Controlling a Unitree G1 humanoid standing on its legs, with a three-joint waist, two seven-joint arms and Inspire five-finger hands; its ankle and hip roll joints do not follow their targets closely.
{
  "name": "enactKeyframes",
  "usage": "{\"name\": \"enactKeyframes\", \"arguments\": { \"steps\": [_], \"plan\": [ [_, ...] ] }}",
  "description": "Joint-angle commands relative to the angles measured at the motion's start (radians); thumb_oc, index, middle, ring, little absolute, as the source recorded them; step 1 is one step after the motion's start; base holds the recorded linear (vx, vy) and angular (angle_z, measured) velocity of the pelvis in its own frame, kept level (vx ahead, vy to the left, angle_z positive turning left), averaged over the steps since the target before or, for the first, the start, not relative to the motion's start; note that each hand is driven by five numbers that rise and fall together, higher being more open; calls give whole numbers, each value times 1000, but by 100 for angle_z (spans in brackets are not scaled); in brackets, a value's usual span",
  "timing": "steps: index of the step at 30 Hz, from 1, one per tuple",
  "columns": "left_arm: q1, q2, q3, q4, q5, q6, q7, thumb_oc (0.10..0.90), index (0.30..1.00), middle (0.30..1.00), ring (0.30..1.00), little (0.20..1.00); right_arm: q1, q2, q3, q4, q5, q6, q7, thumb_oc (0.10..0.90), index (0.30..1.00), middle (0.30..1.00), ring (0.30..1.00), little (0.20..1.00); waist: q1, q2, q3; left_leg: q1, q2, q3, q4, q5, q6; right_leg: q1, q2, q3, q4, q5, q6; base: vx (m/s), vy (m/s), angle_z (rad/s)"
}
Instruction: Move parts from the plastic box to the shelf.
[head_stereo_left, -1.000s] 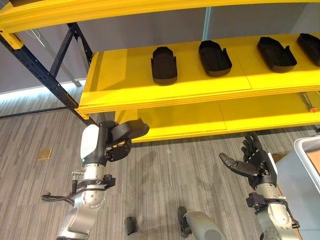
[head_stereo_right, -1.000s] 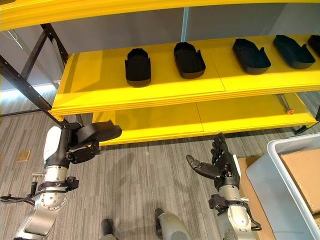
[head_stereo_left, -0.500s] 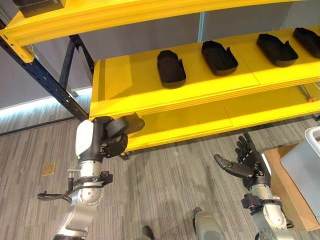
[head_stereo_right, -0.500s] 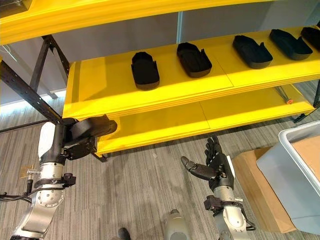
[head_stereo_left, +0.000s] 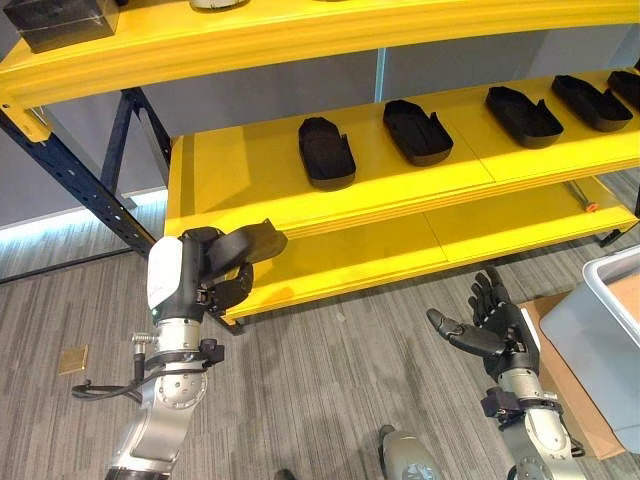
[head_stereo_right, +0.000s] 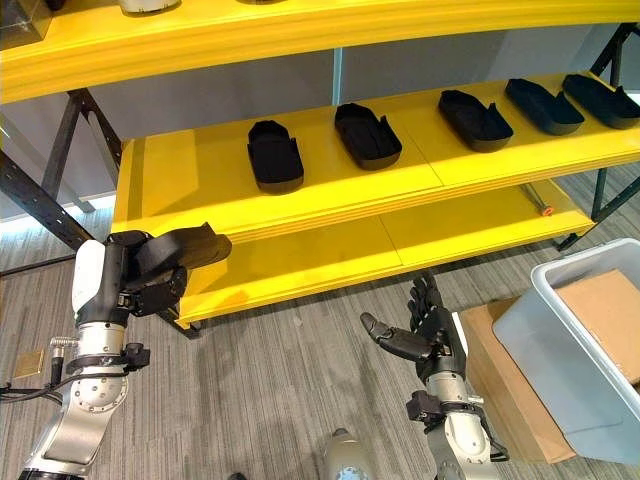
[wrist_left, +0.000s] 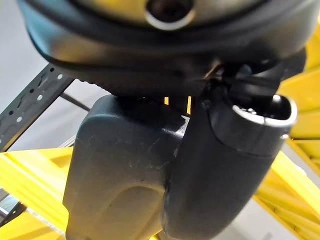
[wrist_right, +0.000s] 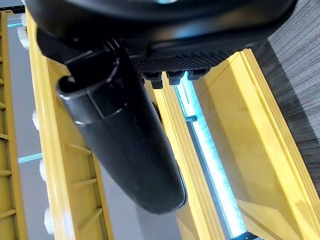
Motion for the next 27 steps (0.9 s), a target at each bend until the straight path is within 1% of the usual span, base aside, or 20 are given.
{"name": "enactKeyframes", "arguments": {
  "steps": [1,4,5,8,9,10,11,12,14,16,17,18,19,21,22,23,24,25,26,27],
  "plan": [
    [-116,79,106,-150,0,-68,130,400,300,300,300,300,-26,-17,-14,-80,-18,-80,15,900,1000,1000,1000,1000,2,-28,-105,-62,95,-46,143,-60,-4,218,-151,-41,-325,157,86,0,0,0],
    [-148,92,115,-147,10,-60,154,400,300,300,300,300,-27,-20,-5,-80,-18,-79,16,900,1000,1000,1000,1000,2,-33,-111,-57,88,-44,125,-56,-4,219,-156,-44,-343,173,92,0,0,0],
    [-174,111,127,-139,31,-53,171,400,300,300,300,300,-32,-26,2,-77,-21,-75,20,900,1000,1000,1000,1000,2,-35,-114,-50,82,-42,115,-56,-3,223,-160,-44,-356,188,99,0,0,0],
    [-208,133,133,-108,48,-39,192,400,300,300,300,300,-40,-29,13,-78,-20,-74,27,900,1000,1000,1000,1000,1,-36,-121,-43,73,-32,102,-55,-1,220,-166,-38,-379,214,108,3,31,0],
    [-254,171,133,-74,66,-23,206,400,300,300,300,300,-50,-37,24,-74,-22,-70,31,900,1000,1000,1000,1000,-2,-35,-125,-36,67,-21,101,-64,-1,222,-172,-33,-399,230,119,7,58,-4],
    [-282,189,128,-56,71,-16,209,400,300,300,300,300,-57,-40,31,-73,-23,-69,34,900,1000,1000,1000,1000,-3,-35,-127,-37,65,-16,105,-67,1,219,-174,-28,-407,242,124,7,46,-7],
    [-285,190,126,-53,71,-17,210,400,300,300,300,300,-58,-39,30,-73,-23,-69,34,900,1000,1000,1000,1000,-2,-36,-126,-38,65,-15,105,-68,1,219,-175,-27,-408,243,124,1,44,-12],
    [-329,218,110,-22,82,-5,214,400,300,300,300,300,-63,-44,41,-71,-23,-66,41,900,1000,1000,1000,1000,-6,-36,-128,-45,65,-10,121,-79,5,214,-180,-23,-416,249,130,3,46,-14],
    [-385,241,72,10,88,3,210,400,300,300,300,300,-69,-49,53,-68,-21,-63,47,900,1000,1000,1000,1000,-8,-37,-124,-67,66,-21,163,-92,10,213,-185,-25,-411,249,132,-2,48,-10],
    [-390,242,68,13,88,2,212,400,300,300,300,300,-70,-47,52,-68,-21,-63,47,900,1000,1000,1000,1000,-8,-37,-124,-72,67,-24,168,-95,10,212,-185,-27,-411,249,132,0,37,1],
    [-460,271,8,59,105,18,201,400,300,300,300,300,-69,-53,56,-67,-22,-58,53,900,1000,1000,1000,1000,-13,-40,-119,-106,63,-49,226,-129,28,213,-196,-37,-395,242,136,-1,104,7],
    [-480,277,-14,72,112,22,195,400,300,300,300,300,-67,-55,58,-67,-21,-55,52,900,1000,1000,1000,1000,-15,-40,-117,-116,58,-56,244,-139,33,215,-200,-41,-388,246,136,13,212,23],
    [-529,291,-66,98,136,34,179,400,300,300,300,300,-56,-63,54,-68,-23,-50,59,900,1000,1000,1000,1000,-22,-39,-114,-129,38,-77,265,-163,49,217,-212,-46,-359,259,139,17,204,23],
    [-593,308,-129,122,176,49,159,400,300,300,300,300,-37,-63,46,-70,-26,-46,69,900,1000,1000,1000,1000,-36,-41,-110,-138,10,-97,270,-181,72,200,-226,-38,-290,313,141,4,178,22],
    [-598,308,-133,124,176,49,160,400,300,300,300,300,-37,-62,44,-71,-26,-46,70,900,1000,1000,1000,1000,-34,-43,-110,-140,9,-97,271,-181,73,197,-227,-37,-288,313,142,-38,201,25],
    [-644,324,-173,147,205,62,149,400,300,300,300,300,-30,-57,38,-71,-20,-46,70,900,1000,1000,1000,1000,-53,-40,-97,-133,-16,-100,259,-191,99,134,-221,2,-187,415,123,-60,265,19],
    [-659,329,-190,159,212,69,136,400,300,300,300,300,-27,-55,40,-67,-17,-49,69,900,1000,1000,1000,1000,-70,-33,-79,-119,-26,-94,251,-198,115,90,-218,18,-130,465,111,-61,264,22],
    [-662,329,-192,161,211,69,137,400,300,300,300,300,-28,-54,39,-67,-17,-49,69,900,1000,1000,1000,1000,-67,-34,-79,-118,-26,-91,250,-198,115,86,-217,22,-127,465,111,-72,247,19],
    [-676,332,-206,174,218,73,132,400,300,300,300,300,-28,-55,49,-63,-16,-51,65,900,1000,1000,1000,1000,-74,-26,-52,-95,-31,-74,239,-199,126,39,-208,12,-74,478,103,-59,223,7],
    [-675,334,-209,178,225,78,130,400,300,300,300,300,-26,-49,53,-59,-13,-52,63,900,1000,1000,1000,1000,-75,-17,-38,-79,-34,-64,228,-200,132,12,-213,-16,-50,458,98,15,329,-28]
  ]
}}
